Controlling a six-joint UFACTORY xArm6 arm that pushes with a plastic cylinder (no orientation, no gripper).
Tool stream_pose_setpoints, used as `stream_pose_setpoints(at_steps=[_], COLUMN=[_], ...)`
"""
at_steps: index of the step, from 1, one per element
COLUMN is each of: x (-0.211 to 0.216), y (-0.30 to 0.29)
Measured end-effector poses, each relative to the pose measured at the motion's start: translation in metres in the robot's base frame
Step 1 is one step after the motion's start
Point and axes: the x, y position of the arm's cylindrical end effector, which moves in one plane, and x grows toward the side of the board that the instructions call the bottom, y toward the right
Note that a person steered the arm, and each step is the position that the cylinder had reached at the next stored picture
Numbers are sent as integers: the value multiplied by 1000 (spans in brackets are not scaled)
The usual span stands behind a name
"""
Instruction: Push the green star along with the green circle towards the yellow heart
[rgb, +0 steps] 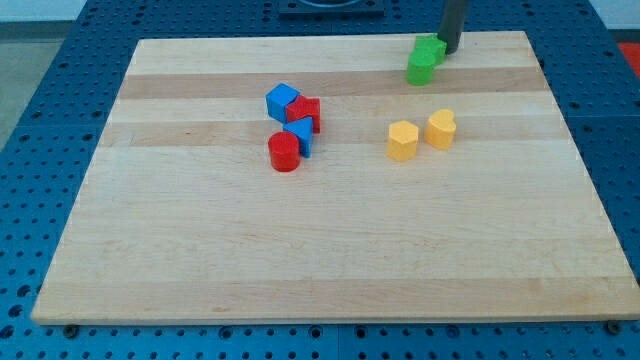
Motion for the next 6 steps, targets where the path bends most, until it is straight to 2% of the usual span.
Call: stream_pose_setpoints(at_steps=[2, 3, 4, 5, 6], x=[-23, 1, 50, 54, 32], y=[-37, -79, -81, -90, -73])
